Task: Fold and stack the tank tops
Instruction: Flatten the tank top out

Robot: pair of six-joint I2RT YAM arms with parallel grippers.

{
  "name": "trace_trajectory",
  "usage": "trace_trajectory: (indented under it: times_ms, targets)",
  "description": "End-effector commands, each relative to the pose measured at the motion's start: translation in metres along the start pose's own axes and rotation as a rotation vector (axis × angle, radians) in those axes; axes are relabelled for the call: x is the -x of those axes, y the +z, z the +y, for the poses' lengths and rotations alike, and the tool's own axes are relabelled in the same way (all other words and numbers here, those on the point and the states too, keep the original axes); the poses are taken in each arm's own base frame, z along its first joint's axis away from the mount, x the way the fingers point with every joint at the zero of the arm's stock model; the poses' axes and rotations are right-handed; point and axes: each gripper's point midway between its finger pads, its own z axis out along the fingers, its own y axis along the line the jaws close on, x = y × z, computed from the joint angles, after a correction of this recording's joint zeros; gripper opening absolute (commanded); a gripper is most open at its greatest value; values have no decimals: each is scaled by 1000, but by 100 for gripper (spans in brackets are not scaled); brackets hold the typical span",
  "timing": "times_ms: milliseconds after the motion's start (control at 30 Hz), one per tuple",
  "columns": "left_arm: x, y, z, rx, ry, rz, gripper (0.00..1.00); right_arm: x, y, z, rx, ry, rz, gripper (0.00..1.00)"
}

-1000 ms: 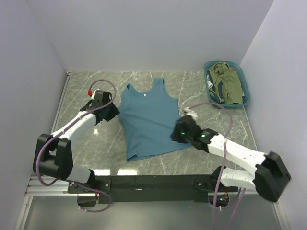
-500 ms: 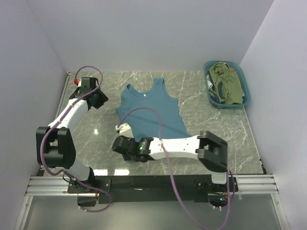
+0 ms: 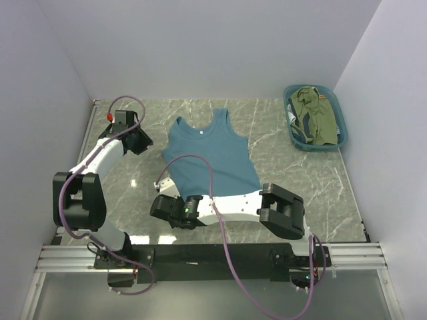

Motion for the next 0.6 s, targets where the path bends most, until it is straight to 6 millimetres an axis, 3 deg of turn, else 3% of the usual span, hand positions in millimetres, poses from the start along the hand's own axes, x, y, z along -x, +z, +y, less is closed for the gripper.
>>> trace_trajectory:
  times_ms: [0, 300, 400, 567]
  targets:
    - [1, 5, -5, -39, 11, 0, 39, -6, 0, -1, 6, 9, -2, 37]
    - [-9, 16, -1, -35, 4, 33, 38, -26, -3, -7, -11, -11, 40, 31]
    - [-8, 16, -1, -37, 4, 31, 38, -18, -13, -8, -5, 5, 19, 30]
    - [-7, 16, 0, -33, 5, 27, 38, 17, -37, -3, 16, 19, -56, 30]
